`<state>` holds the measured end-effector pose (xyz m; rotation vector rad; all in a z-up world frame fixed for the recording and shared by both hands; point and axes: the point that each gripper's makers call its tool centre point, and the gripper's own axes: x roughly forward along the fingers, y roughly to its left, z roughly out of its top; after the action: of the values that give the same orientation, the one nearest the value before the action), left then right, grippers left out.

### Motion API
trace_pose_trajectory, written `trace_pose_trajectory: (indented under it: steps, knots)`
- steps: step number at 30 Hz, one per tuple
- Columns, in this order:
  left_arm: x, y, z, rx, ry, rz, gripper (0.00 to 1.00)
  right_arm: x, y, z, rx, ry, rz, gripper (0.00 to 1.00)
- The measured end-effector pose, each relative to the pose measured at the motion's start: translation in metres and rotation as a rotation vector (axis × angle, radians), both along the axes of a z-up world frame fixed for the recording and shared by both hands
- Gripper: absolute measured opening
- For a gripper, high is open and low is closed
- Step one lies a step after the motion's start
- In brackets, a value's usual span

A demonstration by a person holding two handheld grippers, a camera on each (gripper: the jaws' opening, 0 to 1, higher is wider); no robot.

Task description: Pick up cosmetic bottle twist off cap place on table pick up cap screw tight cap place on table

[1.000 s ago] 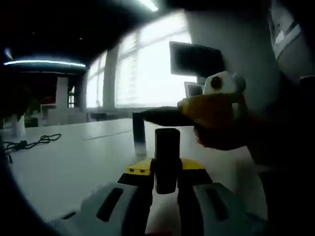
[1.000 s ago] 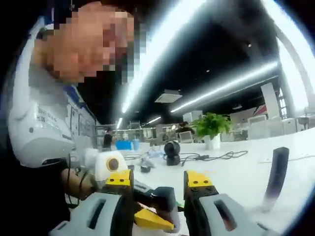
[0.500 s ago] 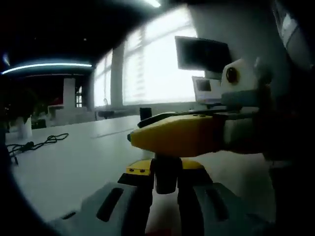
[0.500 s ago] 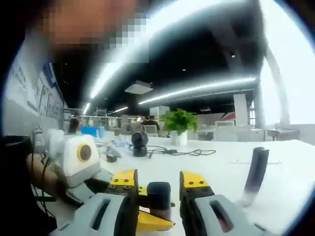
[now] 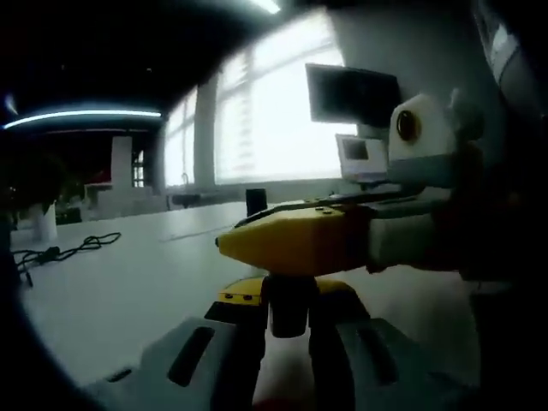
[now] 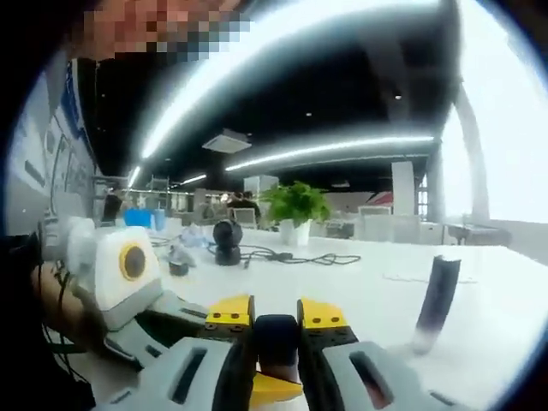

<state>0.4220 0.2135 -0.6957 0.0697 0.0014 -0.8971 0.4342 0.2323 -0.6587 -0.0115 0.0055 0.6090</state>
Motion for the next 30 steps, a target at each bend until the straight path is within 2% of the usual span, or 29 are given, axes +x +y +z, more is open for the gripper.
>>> trace_pose_trajectory:
  steps: [2,4,13,19,24,30]
  knots:
    - [0.0007,0.0037,0.0070,-0.022,-0.036,0.017,0.08,0.0023,-0.0016,0.0048,0.052,0.013,-0.038,0.13]
    - [0.0015,0.0059,0.0105,-0.031,-0.059,0.030,0.08,0.0043,-0.0028,0.0087,0.072,0.016,-0.065,0.12]
    - [0.0038,0.0075,0.0089,-0.021,-0.051,0.052,0.08,0.0067,-0.0040,0.0057,0.100,0.054,-0.134,0.12]
    - [0.0025,0.0072,0.0093,-0.010,-0.055,0.063,0.07,0.0050,-0.0048,0.0057,0.098,0.052,-0.127,0.12]
    - [0.0011,0.0063,0.0094,-0.025,-0.033,0.050,0.07,0.0041,-0.0051,0.0063,0.091,0.049,-0.123,0.12]
    - [-0.0025,0.0051,0.0115,-0.055,-0.010,0.010,0.06,-0.0002,-0.0032,0.0092,0.076,0.041,-0.062,0.12]
